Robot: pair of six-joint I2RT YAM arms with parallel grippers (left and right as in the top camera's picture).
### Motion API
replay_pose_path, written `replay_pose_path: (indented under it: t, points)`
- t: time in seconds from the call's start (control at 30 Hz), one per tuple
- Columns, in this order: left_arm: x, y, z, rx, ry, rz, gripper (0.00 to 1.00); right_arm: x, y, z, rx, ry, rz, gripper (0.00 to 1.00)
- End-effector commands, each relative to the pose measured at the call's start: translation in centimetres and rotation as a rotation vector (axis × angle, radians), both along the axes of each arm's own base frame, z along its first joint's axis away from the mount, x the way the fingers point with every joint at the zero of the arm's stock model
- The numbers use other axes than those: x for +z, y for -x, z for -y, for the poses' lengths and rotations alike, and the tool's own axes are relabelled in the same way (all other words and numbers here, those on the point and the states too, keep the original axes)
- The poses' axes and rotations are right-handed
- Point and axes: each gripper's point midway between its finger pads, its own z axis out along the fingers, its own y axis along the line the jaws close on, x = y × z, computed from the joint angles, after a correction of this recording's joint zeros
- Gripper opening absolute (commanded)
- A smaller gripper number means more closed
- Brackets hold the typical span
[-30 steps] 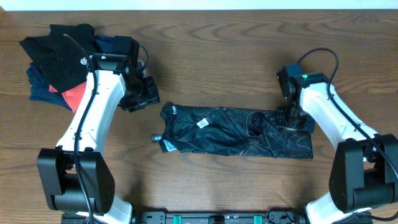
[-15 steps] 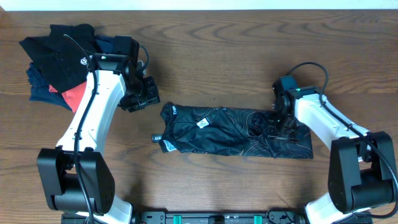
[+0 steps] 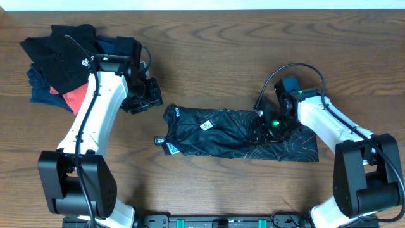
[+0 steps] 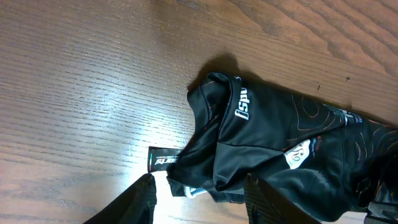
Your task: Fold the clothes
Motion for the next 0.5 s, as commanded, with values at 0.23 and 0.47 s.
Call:
replay_pose_path:
  t: [0.23, 0.47]
  points:
    - [0.1, 0.2, -0.3, 0.006, -0.009, -0.001, 0.48, 1.8, -4.5, 7.1, -0.26, 0.458, 0.189, 0.39]
    - [0.1, 0.2, -0.3, 0.006, -0.009, -0.001, 0.48, 0.3, -2.8, 9.0, -0.21, 0.565, 0.153, 0.46]
